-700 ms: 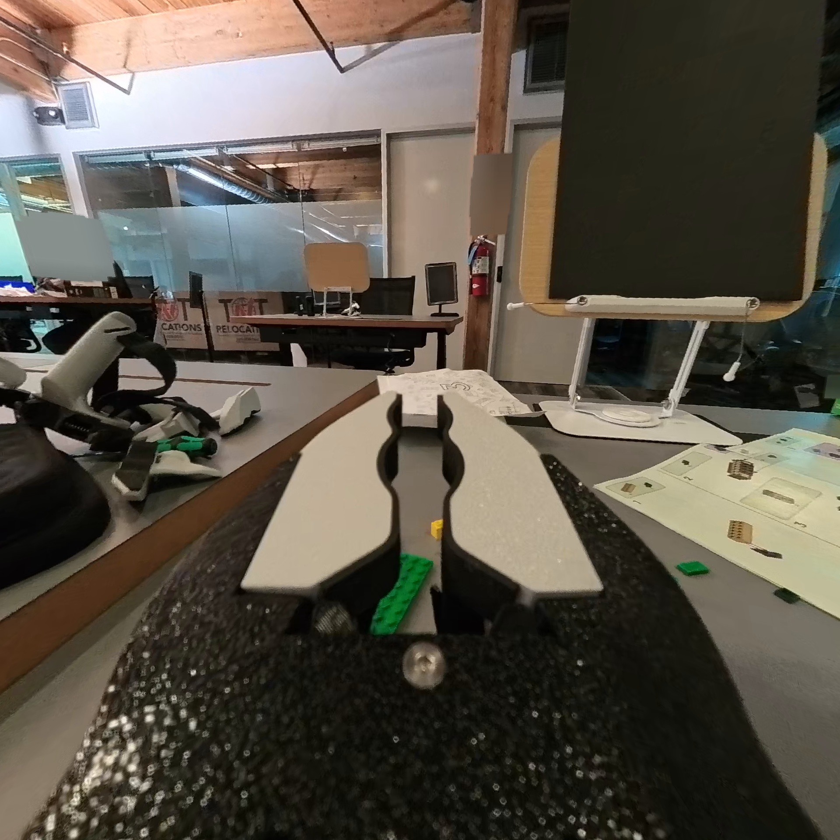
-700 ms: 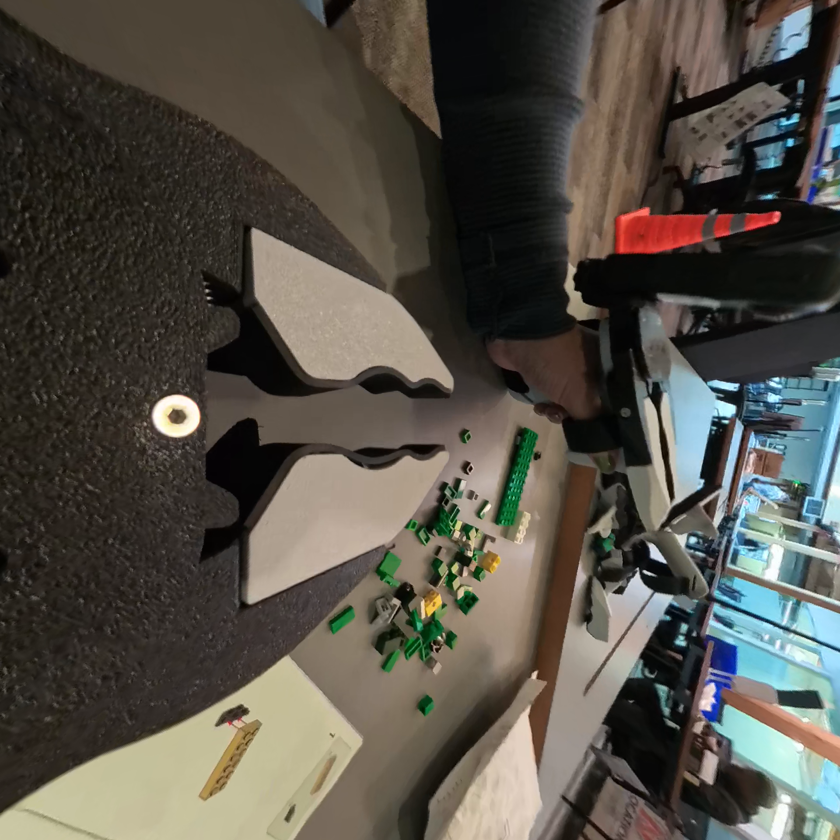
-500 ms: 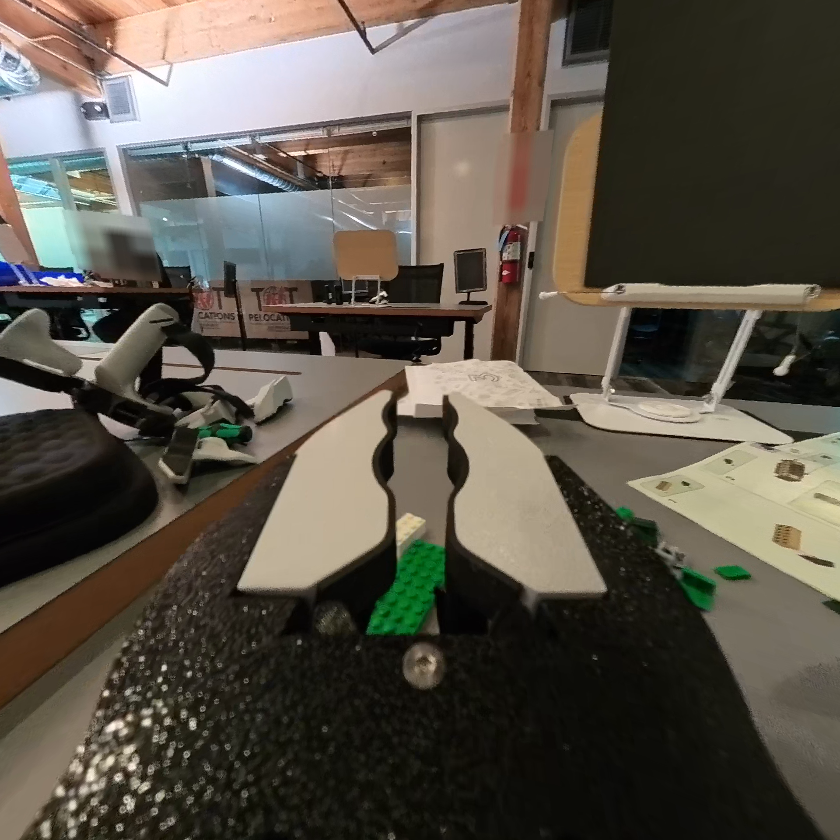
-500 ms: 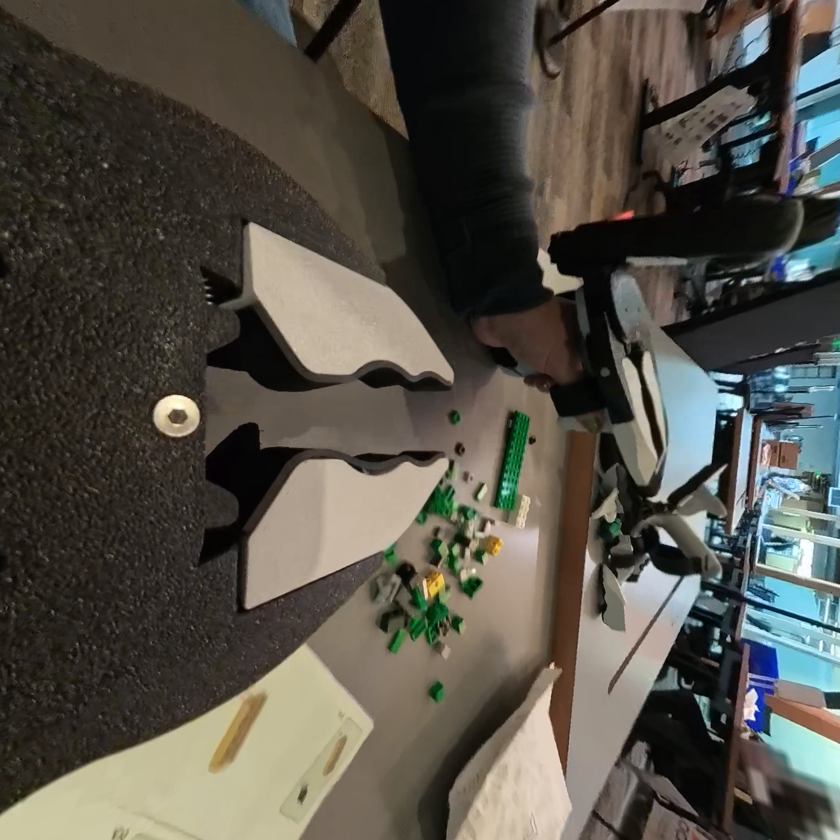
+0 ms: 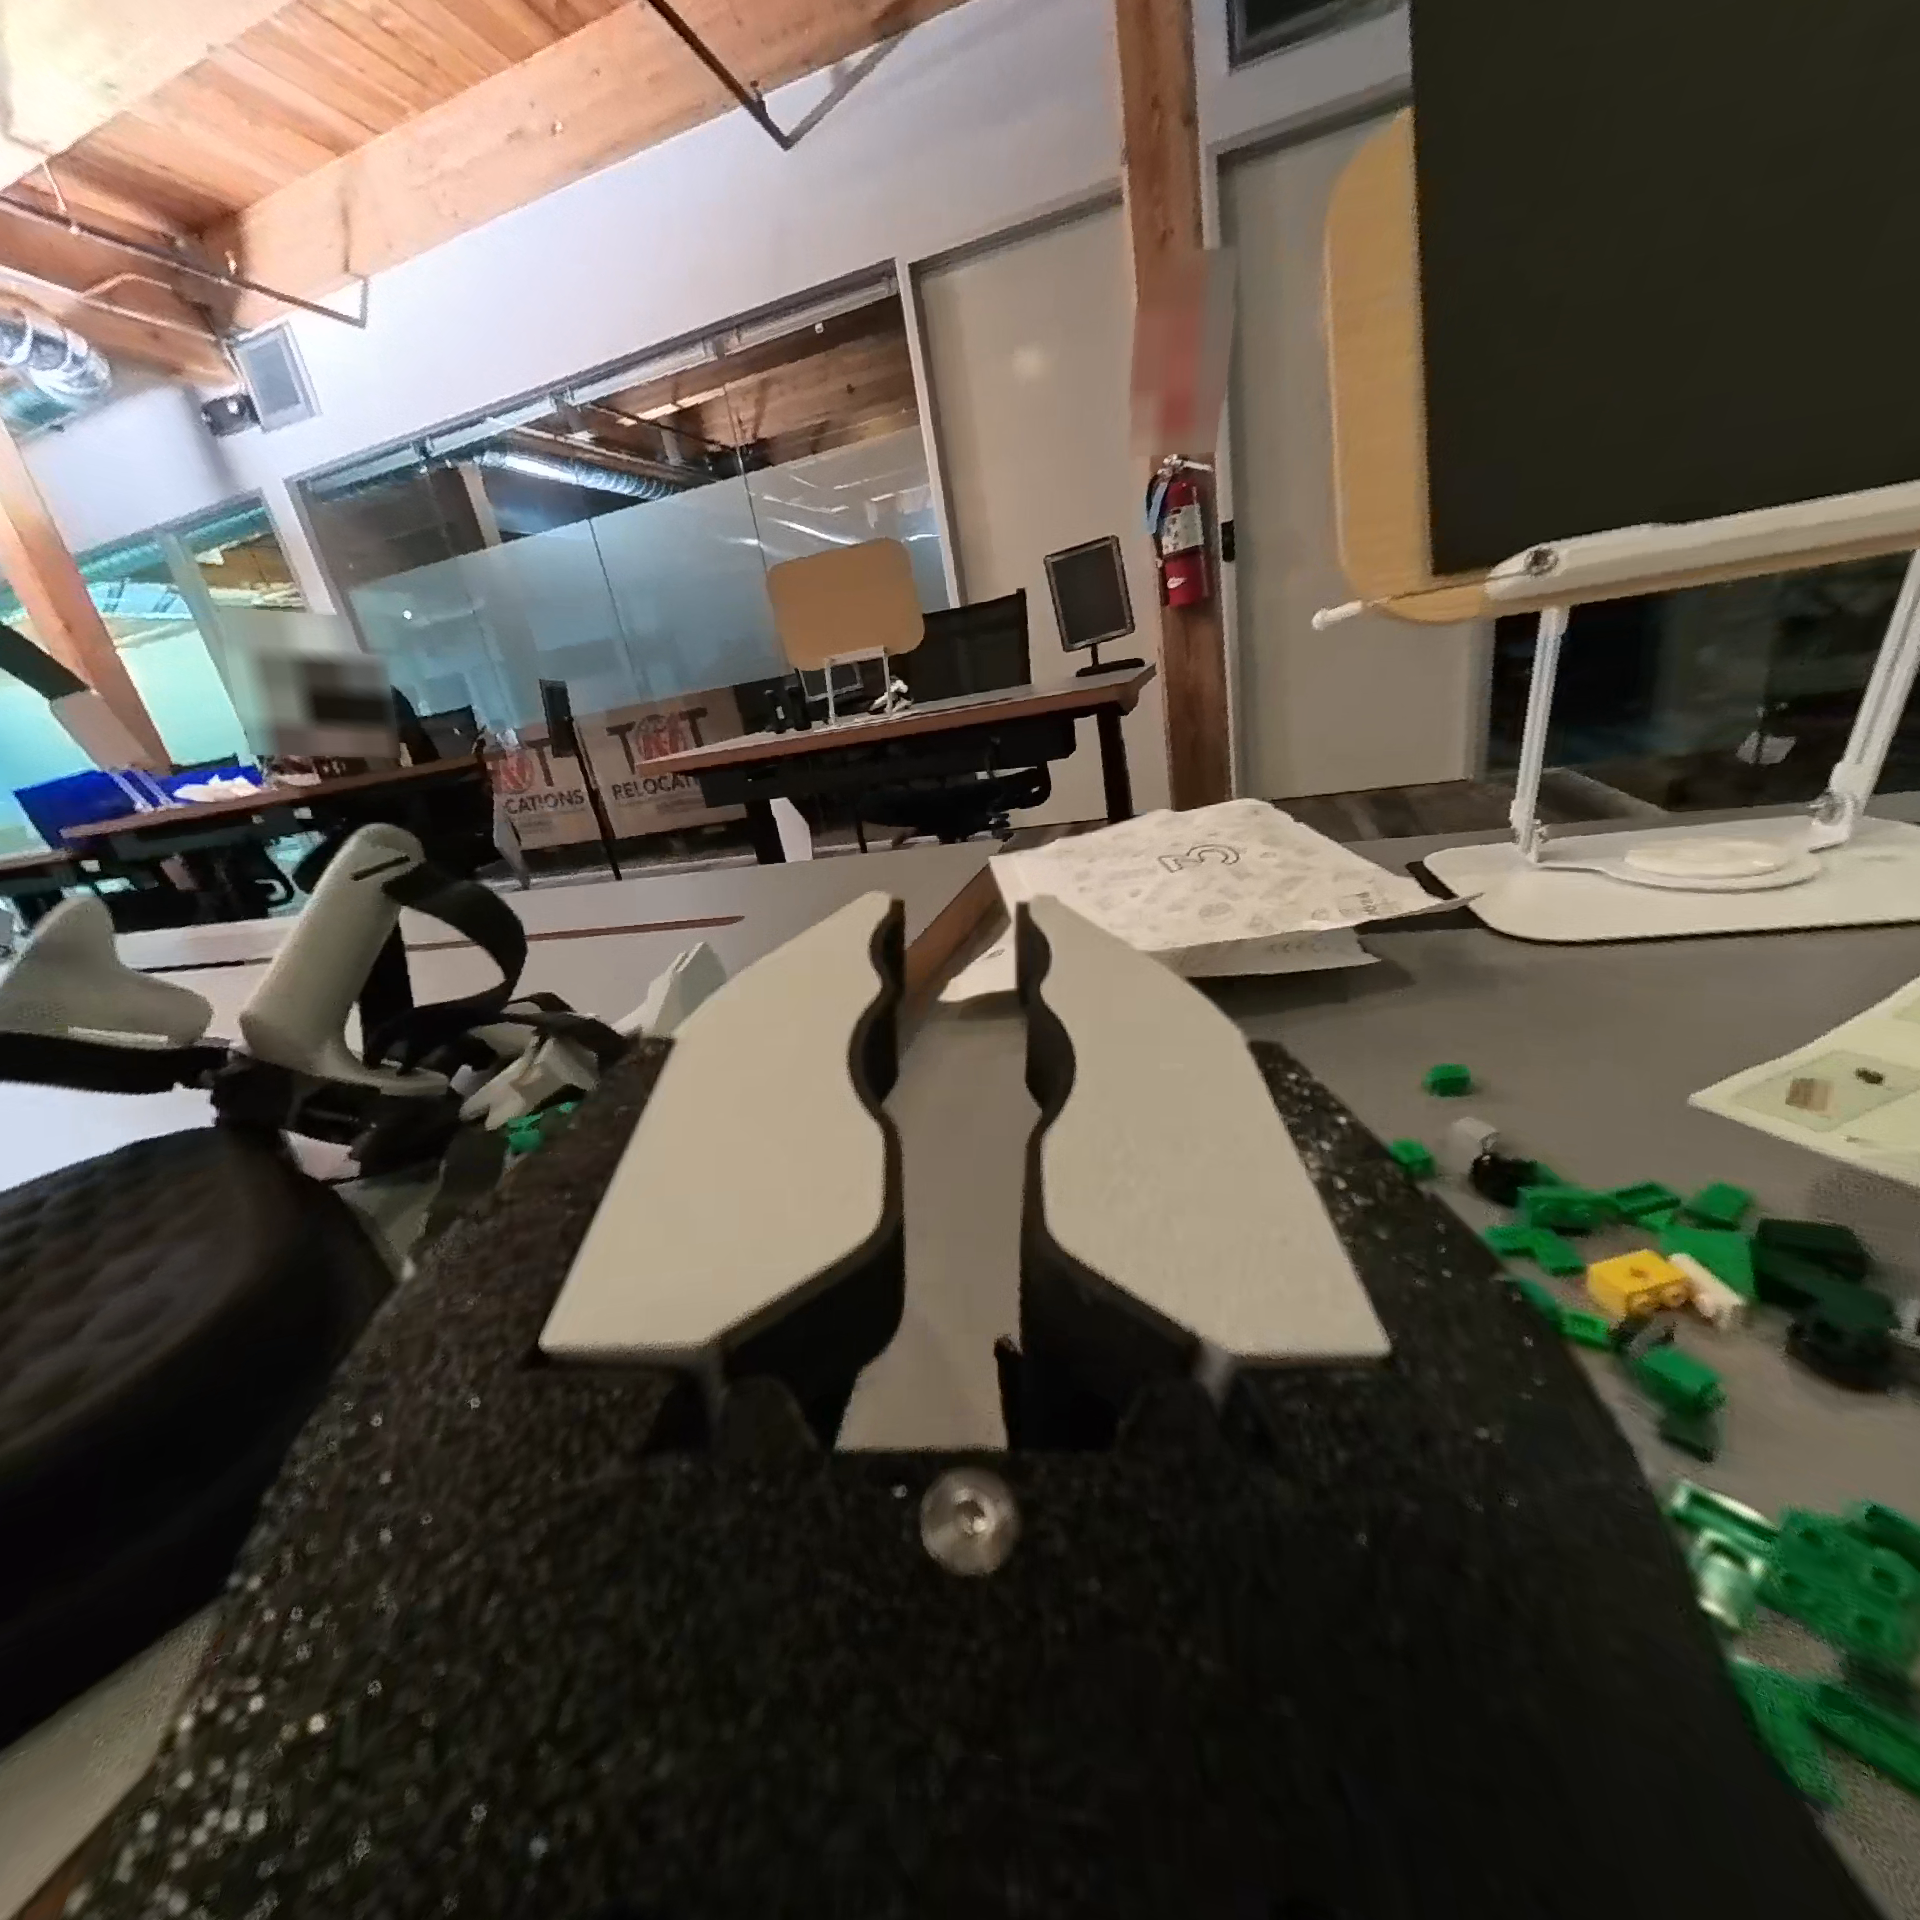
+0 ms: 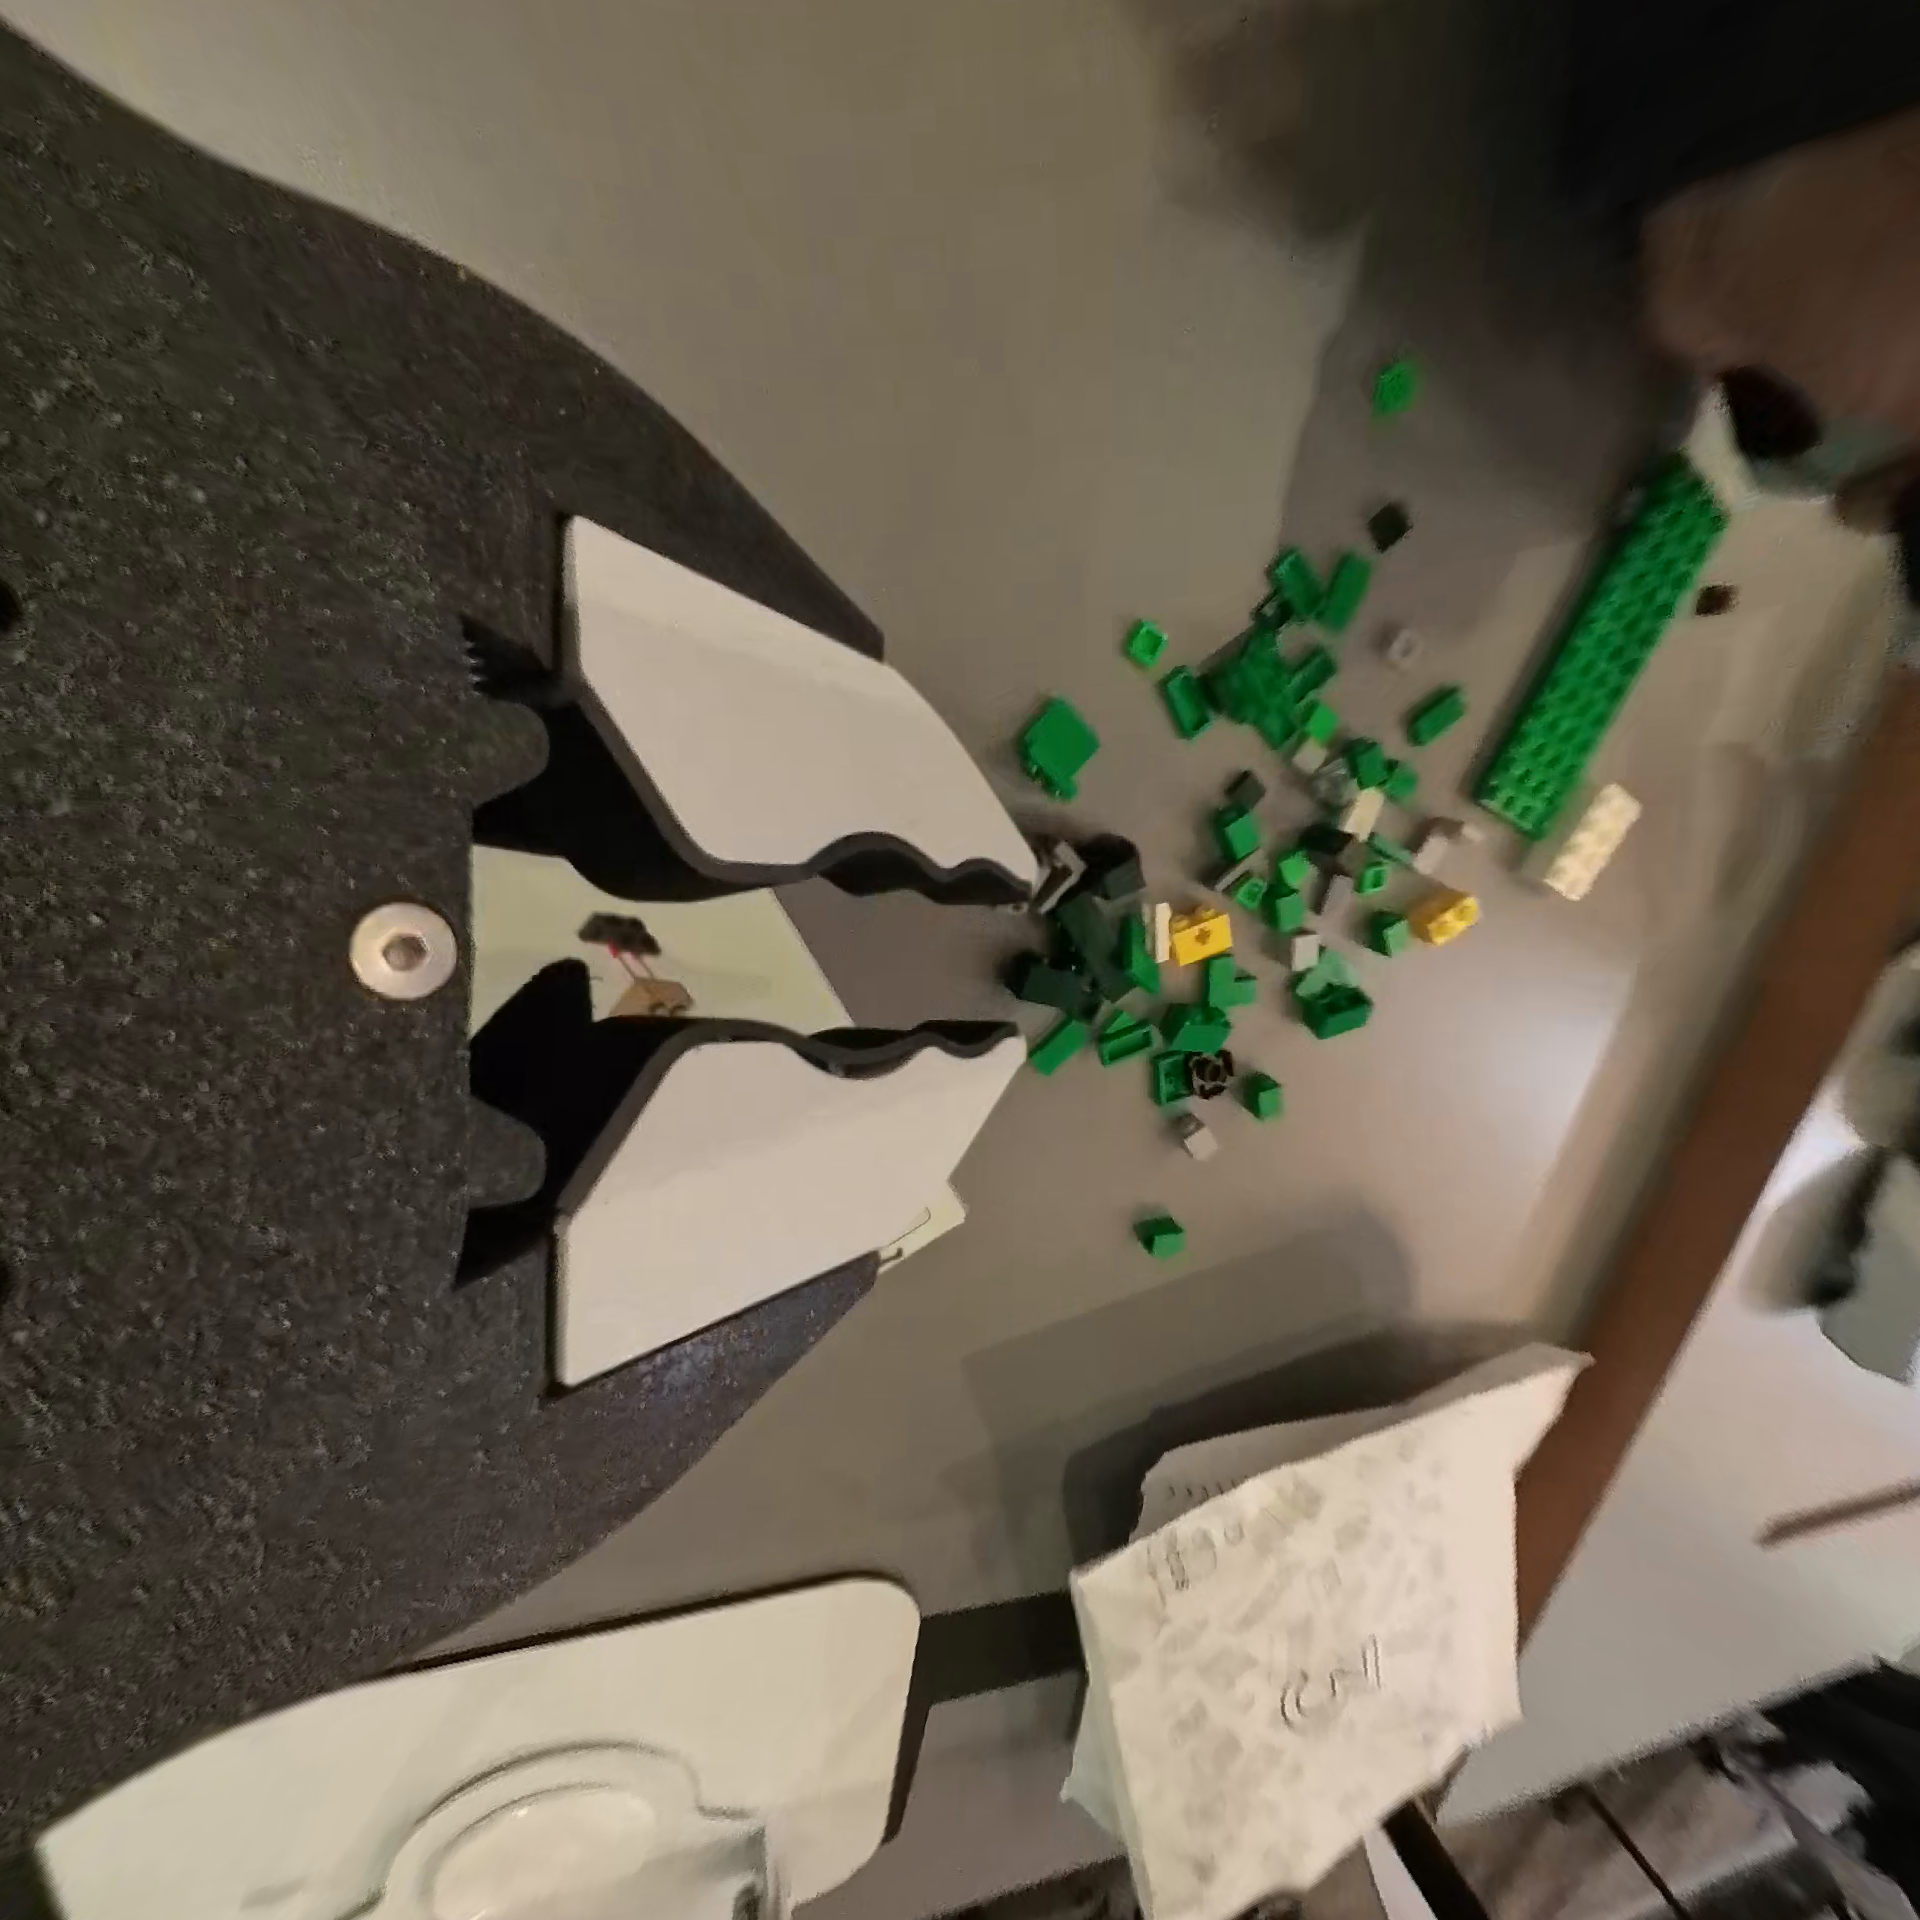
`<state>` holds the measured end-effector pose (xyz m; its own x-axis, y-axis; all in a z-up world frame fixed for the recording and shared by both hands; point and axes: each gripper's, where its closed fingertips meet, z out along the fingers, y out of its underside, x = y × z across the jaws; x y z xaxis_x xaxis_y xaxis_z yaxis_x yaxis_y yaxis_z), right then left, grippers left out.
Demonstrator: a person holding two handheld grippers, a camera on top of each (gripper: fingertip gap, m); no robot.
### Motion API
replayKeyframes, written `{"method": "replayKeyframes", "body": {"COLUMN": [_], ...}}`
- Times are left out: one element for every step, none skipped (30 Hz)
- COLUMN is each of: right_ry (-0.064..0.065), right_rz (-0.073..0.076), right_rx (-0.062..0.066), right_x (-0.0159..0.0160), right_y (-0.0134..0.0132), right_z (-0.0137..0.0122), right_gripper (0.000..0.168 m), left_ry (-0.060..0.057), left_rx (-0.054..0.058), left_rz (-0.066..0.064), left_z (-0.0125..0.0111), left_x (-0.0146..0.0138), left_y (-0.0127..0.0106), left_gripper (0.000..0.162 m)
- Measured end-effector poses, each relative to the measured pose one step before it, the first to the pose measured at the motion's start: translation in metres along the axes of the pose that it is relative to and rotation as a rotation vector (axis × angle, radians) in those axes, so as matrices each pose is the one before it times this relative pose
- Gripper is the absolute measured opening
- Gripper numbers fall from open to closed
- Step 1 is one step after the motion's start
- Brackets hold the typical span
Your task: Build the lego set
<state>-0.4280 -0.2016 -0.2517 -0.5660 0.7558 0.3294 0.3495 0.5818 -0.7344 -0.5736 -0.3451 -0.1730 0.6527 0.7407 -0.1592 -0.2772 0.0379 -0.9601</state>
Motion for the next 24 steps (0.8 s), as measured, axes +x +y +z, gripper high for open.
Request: {"method": "replayKeyframes", "body": {"right_ry": [-0.0324, -0.0368, -0.0359, -0.0426, -0.0642, -0.0853, -0.0826, -0.0554, -0.0275, -0.0067, 0.0032, 0.0051, 0.0057, 0.0012, 0.0019, 0.0091, 0.009, 0.0039, 0.0019, 0.0069, 0.0149, 0.026, 0.0343, 0.0381], "right_rz": [-0.011, -0.0063, -0.0024, 0.0007, 0.0063, 0.0106, 0.0126, 0.0116, 0.0039, -0.0051, -0.0119, -0.0093, -0.0033, -0.0012, -0.0009, -0.0028, -0.0074, -0.0036, -0.0016, -0.0028, -0.0044, -0.0017, 0.0014, 0.0029], "right_rx": [-0.0227, -0.0203, -0.0172, -0.012, -0.0076, -0.0094, -0.0139, -0.0169, -0.0175, -0.0171, -0.0166, -0.0185, -0.0203, -0.0139, -0.0084, -0.0045, 0.0069, -0.0045, -0.0031, 0.0005, 0.0055, 0.012, 0.0147, 0.0105], "right_x": [0.00129, 0.00089, 0.00103, 0.00016, -0.00317, -0.00679, -0.0074, -0.00494, -0.00233, -0.0006, -0.00011, -0.00035, -0.00043, -0.00133, -0.00139, -0.00042, -0.00035, -0.00032, 0.00006, 0.00157, 0.00389, 0.00651, 0.00896, 0.01038], "right_y": [0.00381, 0.00347, 0.00303, 0.00244, 0.00175, 0.00156, 0.00185, 0.00253, 0.00301, 0.00356, 0.00353, 0.00366, 0.00367, 0.00272, 0.00172, 0.00096, -0.00099, 0.00044, 0.00012, -0.0005, -0.00146, -0.00309, -0.00429, -0.00445], "right_z": [0.00707, 0.00626, 0.0053, 0.00406, 0.00273, 0.00139, 0.00025, -0.0002, -0.00024, -0.00015, 0.00014, 0.00058, 0.00097, 0.00139, 0.00149, 0.00107, 0.0, 0.00009, -0.00017, -0.0005, -0.00096, -0.00119, -0.00117, -0.00052], "right_gripper": [0.019, 0.019, 0.019, 0.019, 0.019, 0.019, 0.02, 0.021, 0.022, 0.022, 0.023, 0.023, 0.023, 0.023, 0.023, 0.023, 0.023, 0.023, 0.023, 0.023, 0.023, 0.021, 0.018, 0.015], "left_ry": [-0.0066, -0.0106, -0.0024, 0.0032, 0.0026, 0.0021, 0.0039, 0.0059, 0.006, 0.0051, 0.0044, 0.0043, 0.0035, 0.0019, 0.0013, 0.001, 0.0006, 0.0005, 0.0006, 0.0011, 0.0014, 0.0018, 0.0022, 0.0025], "left_rx": [-0.0001, 0.002, 0.0019, -0.0002, -0.0022, -0.0013, 0.0013, 0.0022, 0.0007, -0.0008, -0.0007, -0.0001, 0.0001, 0.0005, 0.0015, 0.0013, -0.0002, -0.0007, 0.0003, 0.0012, 0.0007, -0.0002, -0.0004, -0.001], "left_rz": [0.0125, -0.0047, -0.0154, -0.0135, -0.0064, -0.0011, 0.0001, 0.0006, 0.0023, 0.0038, 0.0035, 0.0022, 0.0011, 0.0, -0.001, -0.0016, -0.0023, -0.0029, -0.0026, -0.0017, -0.001, -0.0002, 0.0013, 0.0024], "left_z": [-0.00092, -0.0005, 0.00003, 0.00045, 0.00053, 0.0005, 0.00027, 0.00034, 0.00036, 0.00043, 0.00035, 0.00029, 0.00021, 0.0002, -0.00003, -0.00004, 0.00006, 0.00002, 0.00002, -0.00006, -0.00009, 0.00013, 0.00016, 0.00021], "left_x": [-0.00206, -0.00251, -0.00116, 0.0, 0.00016, 0.00048, 0.00115, 0.00151, 0.00169, 0.00145, 0.00132, 0.0011, 0.00087, 0.00052, 0.00037, 0.0001, 0.00003, -0.00008, -0.00001, 0.00012, 0.00025, 0.00039, 0.0007, 0.00072], "left_y": [0.00087, 0.00048, 0.00058, 0.00066, 0.00065, 0.0004, -0.00021, -0.00035, -0.00016, -0.00004, 0.00004, -0.00013, -0.00004, -0.00017, -0.00024, -0.00019, 0.00007, 0.00016, 0.0, -0.00016, -0.00012, 0.00003, 0.00012, 0.00011], "left_gripper": [0.019, 0.019, 0.019, 0.019, 0.019, 0.019, 0.019, 0.019, 0.019, 0.019, 0.018, 0.018, 0.018, 0.018, 0.018, 0.018, 0.018, 0.018, 0.018, 0.018, 0.018, 0.018, 0.018, 0.018]}}
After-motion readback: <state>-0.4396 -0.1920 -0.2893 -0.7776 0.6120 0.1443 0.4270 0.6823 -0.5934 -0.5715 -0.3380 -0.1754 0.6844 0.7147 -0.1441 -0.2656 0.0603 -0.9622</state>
